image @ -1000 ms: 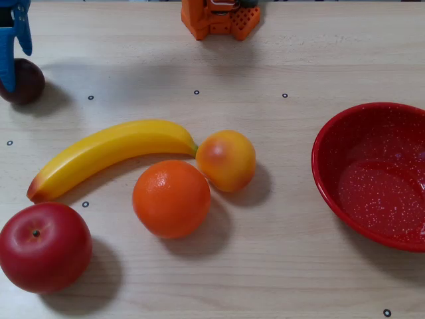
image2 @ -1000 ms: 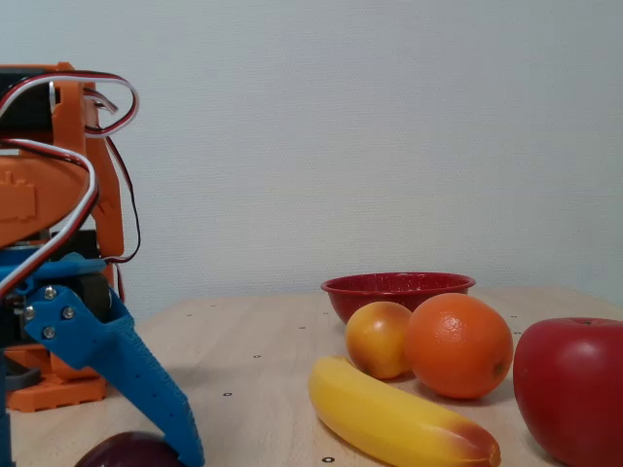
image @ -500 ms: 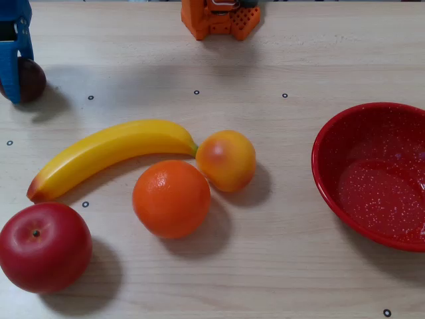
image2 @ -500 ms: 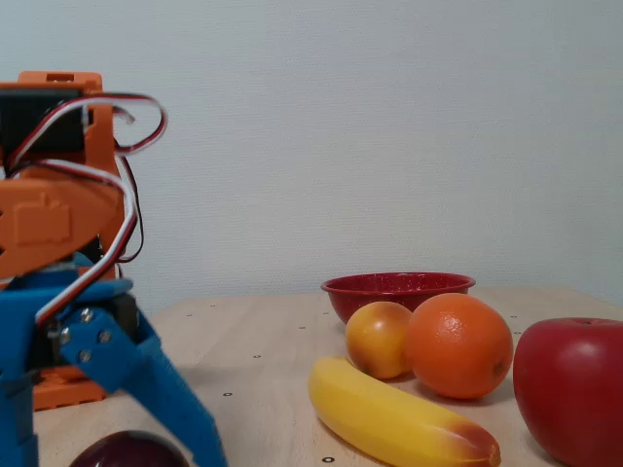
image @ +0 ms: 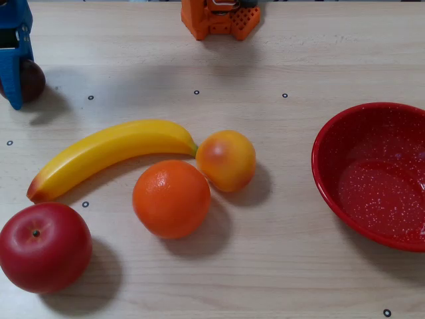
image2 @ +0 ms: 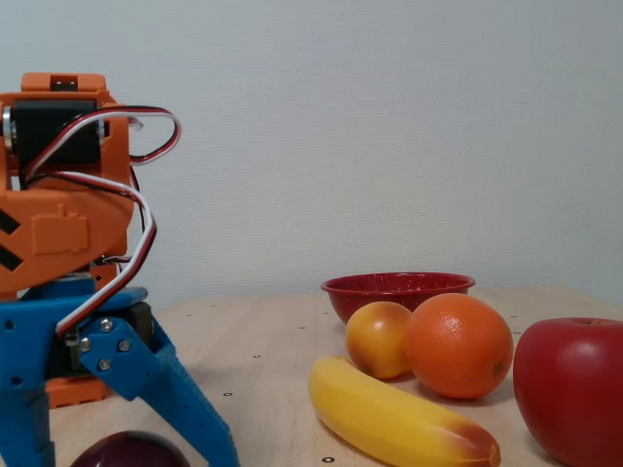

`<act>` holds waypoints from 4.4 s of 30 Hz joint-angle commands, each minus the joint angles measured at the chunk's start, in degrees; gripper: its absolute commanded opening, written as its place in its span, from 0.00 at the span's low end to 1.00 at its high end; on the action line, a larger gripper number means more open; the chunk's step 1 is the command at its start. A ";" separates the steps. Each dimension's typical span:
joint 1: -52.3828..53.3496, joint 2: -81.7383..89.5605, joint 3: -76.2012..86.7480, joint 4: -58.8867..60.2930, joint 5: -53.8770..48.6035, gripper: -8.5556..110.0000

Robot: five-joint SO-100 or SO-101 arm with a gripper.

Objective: Put plum in the red bowl.

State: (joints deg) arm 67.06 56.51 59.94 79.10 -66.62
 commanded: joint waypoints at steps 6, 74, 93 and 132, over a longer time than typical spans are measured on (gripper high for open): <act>-1.32 2.99 -4.31 -2.20 1.32 0.41; -1.67 3.25 -1.58 -5.19 -1.58 0.07; -8.17 30.85 6.15 -0.35 7.73 0.07; -67.85 37.44 -10.72 19.86 51.68 0.07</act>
State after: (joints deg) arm 2.11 88.42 54.32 98.09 -17.93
